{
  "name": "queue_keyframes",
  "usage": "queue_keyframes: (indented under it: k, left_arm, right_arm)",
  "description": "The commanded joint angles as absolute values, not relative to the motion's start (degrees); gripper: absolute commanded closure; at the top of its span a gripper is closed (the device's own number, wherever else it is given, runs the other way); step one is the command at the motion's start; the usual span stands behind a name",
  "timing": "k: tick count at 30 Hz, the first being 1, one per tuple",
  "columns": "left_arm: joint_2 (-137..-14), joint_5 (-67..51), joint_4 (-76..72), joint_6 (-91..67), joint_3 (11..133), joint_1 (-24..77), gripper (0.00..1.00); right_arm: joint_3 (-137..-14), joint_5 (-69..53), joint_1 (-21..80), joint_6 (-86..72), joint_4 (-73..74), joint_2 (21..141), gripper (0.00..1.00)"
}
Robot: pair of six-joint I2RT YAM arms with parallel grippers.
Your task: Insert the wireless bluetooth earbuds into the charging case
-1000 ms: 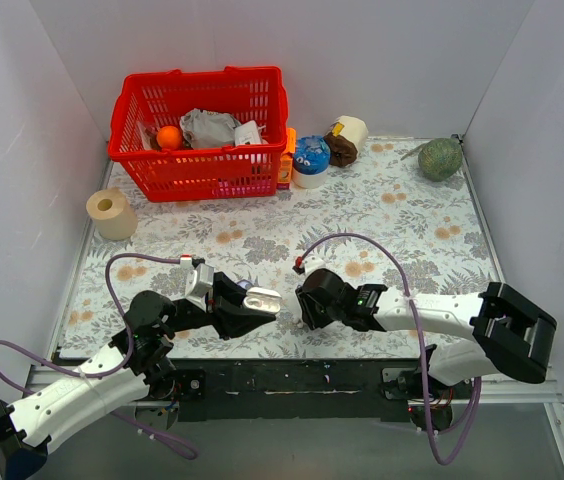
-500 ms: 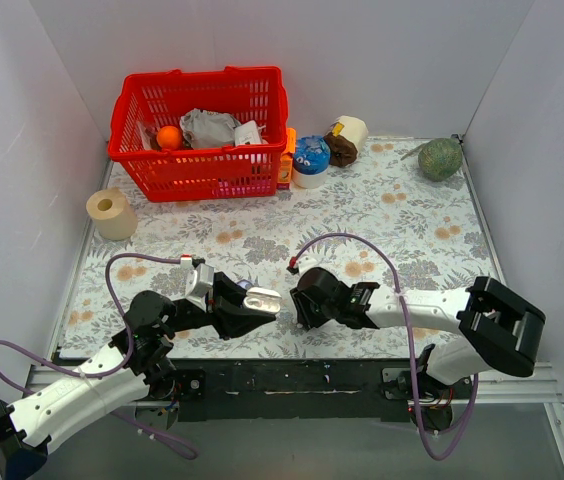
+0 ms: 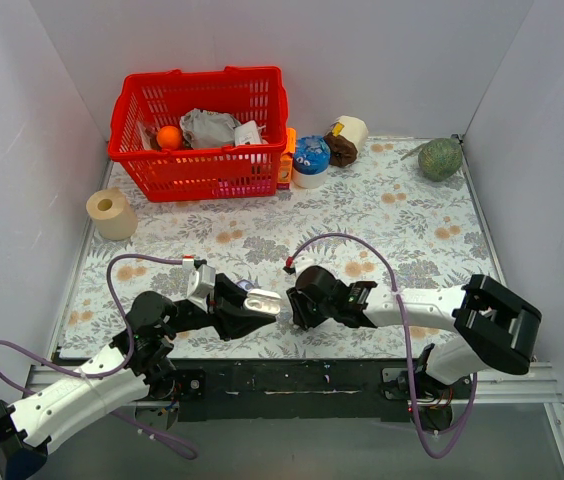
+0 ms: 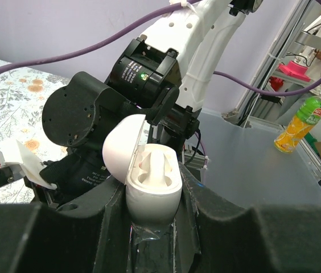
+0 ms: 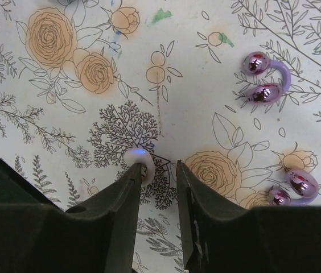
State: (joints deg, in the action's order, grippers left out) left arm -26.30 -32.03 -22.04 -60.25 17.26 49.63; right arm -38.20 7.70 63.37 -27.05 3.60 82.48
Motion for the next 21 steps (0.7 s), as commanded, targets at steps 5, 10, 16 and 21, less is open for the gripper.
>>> queue_keyframes:
  k: [5, 10, 16, 21]
  left_arm:
    - [-25.2, -32.2, -22.2, -59.9, 16.6, 49.7, 1.0]
    - [-25.0, -32.1, -22.1, -60.0, 16.5, 49.7, 1.0]
    - [-25.0, -32.1, -22.2, -60.0, 16.4, 49.7, 1.0]
    - [-24.9, -31.8, -21.5, -59.9, 16.8, 49.7, 1.0]
  right_arm:
    - [-39.7, 4.0, 63.7, -27.3, 1.9, 85.3, 0.66]
    - [-39.1, 4.2, 63.7, -27.6, 1.6, 85.0, 0.79]
    - [-38.6, 5.9, 63.7, -27.7, 1.8, 82.4, 0.99]
    - [-41.5, 11.4, 63.7, -23.8, 9.6, 69.4, 0.99]
